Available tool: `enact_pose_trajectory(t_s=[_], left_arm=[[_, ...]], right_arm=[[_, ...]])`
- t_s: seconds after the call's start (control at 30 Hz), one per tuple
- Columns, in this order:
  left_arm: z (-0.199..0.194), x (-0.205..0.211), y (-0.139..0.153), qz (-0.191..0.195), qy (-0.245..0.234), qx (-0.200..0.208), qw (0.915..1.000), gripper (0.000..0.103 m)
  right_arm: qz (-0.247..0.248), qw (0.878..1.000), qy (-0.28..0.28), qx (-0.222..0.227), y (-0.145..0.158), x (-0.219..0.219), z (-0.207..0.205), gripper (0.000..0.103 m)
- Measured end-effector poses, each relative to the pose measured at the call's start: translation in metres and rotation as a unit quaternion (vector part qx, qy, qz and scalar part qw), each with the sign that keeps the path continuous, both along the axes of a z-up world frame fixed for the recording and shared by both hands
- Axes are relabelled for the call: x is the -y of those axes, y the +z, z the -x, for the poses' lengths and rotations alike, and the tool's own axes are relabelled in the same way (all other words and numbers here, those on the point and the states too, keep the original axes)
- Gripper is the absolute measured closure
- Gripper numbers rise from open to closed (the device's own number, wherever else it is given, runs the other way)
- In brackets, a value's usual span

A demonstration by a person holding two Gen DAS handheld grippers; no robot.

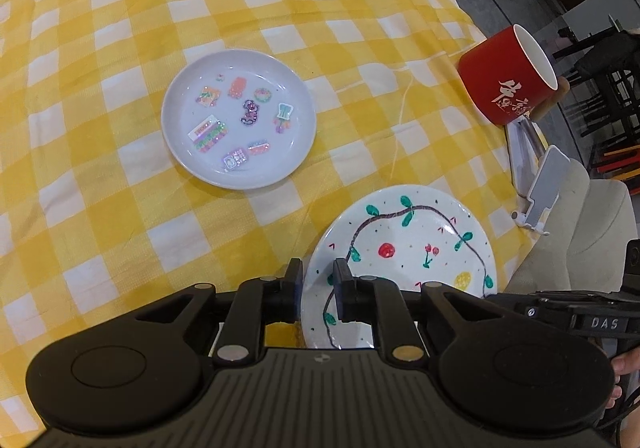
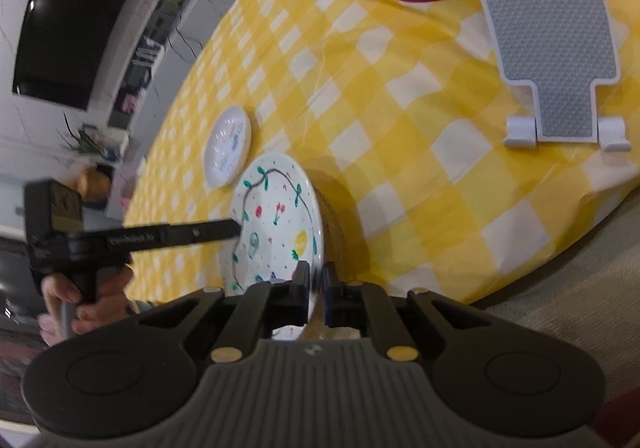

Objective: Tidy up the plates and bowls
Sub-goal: 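Lift the painted plate with both grippers, set it down, open both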

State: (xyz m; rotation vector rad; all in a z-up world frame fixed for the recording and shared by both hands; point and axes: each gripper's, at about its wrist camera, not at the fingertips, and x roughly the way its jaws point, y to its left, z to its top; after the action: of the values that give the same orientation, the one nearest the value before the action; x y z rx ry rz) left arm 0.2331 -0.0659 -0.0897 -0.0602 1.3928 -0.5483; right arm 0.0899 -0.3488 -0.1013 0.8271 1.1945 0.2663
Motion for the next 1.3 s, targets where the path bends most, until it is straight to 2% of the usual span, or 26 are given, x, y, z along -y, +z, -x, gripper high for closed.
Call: enact_pose_trajectory(t_s=[0.3,0.47,0.67,0.97,1.3], left_arm=[[0.009,0.008,0.008,-0.03,-0.014,0.043,0.9985,0.085],[0.013,0.008,0.014,-0.03,-0.02,0.058,0.9977,0.085],[0.016,0.007,0.018,-0.05,-0.016,0.078,0.9956,0.085],[0.02,0.008,0.024,-0.037,-0.025,0.078,0.996,0.085],[0.023,0.009,0.024,-0.046,-0.023,0.08,0.9954,0.085]], right_arm=[[0.057,0.997,0.046,0.02,0.005,-0.024,-0.005,0.097],[0.054,0.997,0.044,0.022,0.003,-0.027,-0.001,0.097],[0.069,0.995,0.066,0.025,0.003,-0.035,-0.001,0.094],[0.119,0.99,0.073,0.034,0.01,-0.046,0.002,0.093],[0.133,0.988,0.07,0.04,0.011,-0.046,0.0,0.093]])
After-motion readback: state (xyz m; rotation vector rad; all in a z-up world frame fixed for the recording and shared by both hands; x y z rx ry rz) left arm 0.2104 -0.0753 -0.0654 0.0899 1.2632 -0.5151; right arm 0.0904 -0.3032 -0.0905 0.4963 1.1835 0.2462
